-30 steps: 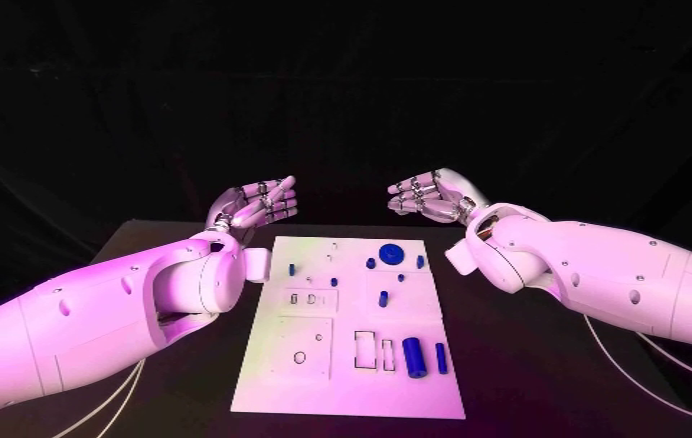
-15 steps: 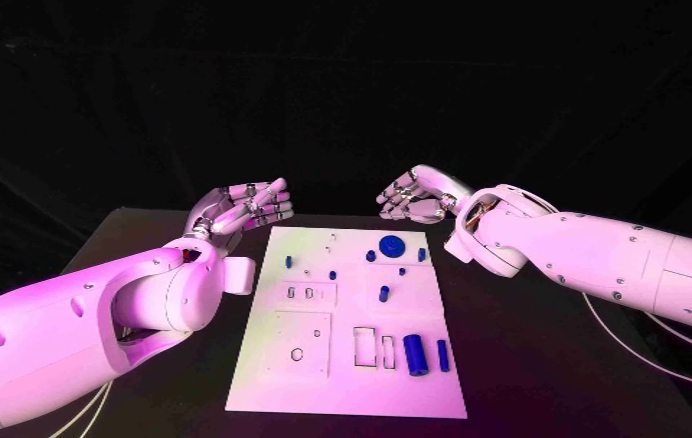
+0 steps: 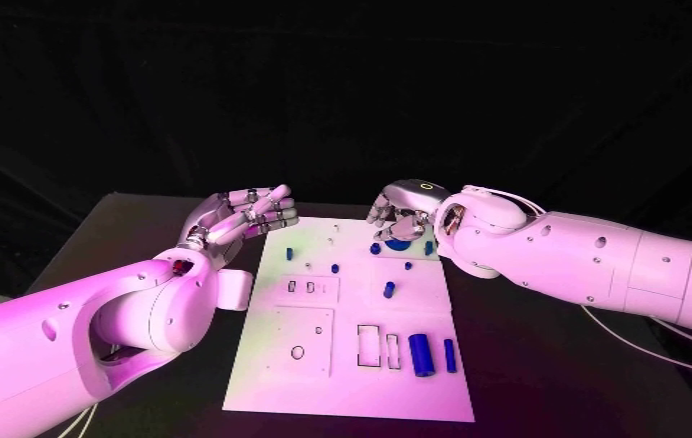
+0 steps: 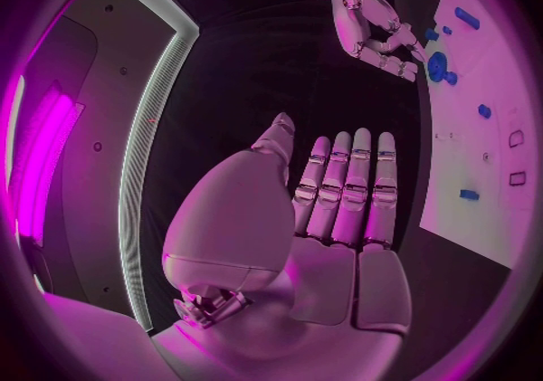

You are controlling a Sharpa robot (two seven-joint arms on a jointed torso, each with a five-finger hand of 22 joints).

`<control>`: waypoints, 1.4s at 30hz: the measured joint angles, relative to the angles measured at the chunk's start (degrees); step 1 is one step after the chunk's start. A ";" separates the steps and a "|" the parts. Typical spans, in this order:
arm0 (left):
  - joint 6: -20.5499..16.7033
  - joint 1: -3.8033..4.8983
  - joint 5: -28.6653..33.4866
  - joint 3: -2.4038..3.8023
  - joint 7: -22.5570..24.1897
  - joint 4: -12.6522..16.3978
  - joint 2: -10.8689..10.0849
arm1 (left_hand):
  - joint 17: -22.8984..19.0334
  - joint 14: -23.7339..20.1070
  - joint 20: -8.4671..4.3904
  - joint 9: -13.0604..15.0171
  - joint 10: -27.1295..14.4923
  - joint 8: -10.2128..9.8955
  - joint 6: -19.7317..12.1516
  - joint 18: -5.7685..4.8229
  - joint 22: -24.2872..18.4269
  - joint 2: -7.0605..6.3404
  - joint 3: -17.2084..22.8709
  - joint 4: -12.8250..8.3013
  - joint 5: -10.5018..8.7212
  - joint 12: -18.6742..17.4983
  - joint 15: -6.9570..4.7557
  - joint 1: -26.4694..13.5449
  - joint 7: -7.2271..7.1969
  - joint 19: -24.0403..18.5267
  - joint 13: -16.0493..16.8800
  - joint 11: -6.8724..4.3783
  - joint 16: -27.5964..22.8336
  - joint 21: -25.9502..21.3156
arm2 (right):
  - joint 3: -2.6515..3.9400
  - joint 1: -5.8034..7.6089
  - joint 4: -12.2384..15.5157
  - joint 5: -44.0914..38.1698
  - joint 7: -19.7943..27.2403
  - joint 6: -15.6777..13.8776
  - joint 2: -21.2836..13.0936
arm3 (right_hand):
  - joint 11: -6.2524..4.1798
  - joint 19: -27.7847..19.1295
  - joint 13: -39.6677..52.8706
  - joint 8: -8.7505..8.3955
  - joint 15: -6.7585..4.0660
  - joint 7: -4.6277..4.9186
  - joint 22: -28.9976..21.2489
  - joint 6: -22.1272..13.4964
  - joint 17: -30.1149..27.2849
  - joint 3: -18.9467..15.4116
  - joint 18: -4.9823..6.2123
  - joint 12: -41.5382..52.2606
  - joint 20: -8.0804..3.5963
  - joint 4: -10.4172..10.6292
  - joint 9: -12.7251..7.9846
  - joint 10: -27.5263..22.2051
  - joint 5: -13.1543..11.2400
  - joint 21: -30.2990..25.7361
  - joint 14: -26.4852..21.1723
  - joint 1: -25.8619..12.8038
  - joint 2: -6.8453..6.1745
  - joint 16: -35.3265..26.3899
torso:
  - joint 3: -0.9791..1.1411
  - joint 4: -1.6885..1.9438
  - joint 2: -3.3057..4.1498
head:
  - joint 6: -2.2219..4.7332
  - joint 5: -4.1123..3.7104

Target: Assemble the parts on the task board

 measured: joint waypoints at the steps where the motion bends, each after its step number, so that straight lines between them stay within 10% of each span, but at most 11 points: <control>1: 0.02 0.00 -0.02 0.04 -0.02 0.13 -0.08 | 0.00 0.00 -0.07 0.00 0.00 0.00 0.00 0.00 0.00 0.00 0.00 0.00 0.00 0.00 0.00 0.00 0.00 0.07 0.00 0.00 0.00 0.00 | 0.00 -0.04 -0.02 -0.81 -0.41 0.27 0.08 | 0.06 0.71 0.13 0.00 0.00 -0.12 3.37 -0.12 3.46 -0.02 -0.12 0.34 -0.01 0.31 0.00 -0.29 0.00 2.71 0.00 0.28 -0.28 3.65 | 0.00 0.08 0.13 | 0.01 -0.06; 12: 0.22 0.17 -0.15 0.17 -0.35 0.91 -0.39 | -0.01 0.00 -0.01 -0.06 -0.01 -0.33 0.00 -0.01 0.00 0.00 0.00 0.00 0.00 -0.22 0.00 0.00 0.00 0.40 -0.01 0.01 0.00 -0.01 | 0.01 -0.54 -0.37 -5.69 -3.27 3.17 0.54 | 0.30 3.97 0.63 0.00 0.01 -0.21 21.48 -0.22 20.46 0.69 -1.91 1.34 0.52 1.49 0.05 -1.89 0.31 16.67 0.00 0.64 -0.64 21.51 | 0.12 0.49 1.06 | -0.05 -0.49; 42: 0.51 0.37 -0.23 0.24 -0.81 1.23 -0.68 | -0.02 0.00 -0.01 -0.05 -0.02 -0.33 -0.01 -0.02 -0.01 0.00 -0.16 -0.16 0.00 -0.22 0.00 0.00 0.00 0.40 -0.06 0.01 0.00 -0.01 | 0.00 -1.55 -3.10 -7.60 -4.72 5.65 2.16 | 0.10 7.49 0.68 0.00 0.01 -0.19 32.74 0.19 30.02 3.31 -3.70 2.16 0.81 4.41 0.22 -1.25 0.88 24.33 -0.01 0.48 -0.45 31.18 | 0.05 0.85 2.01 | -0.02 -0.69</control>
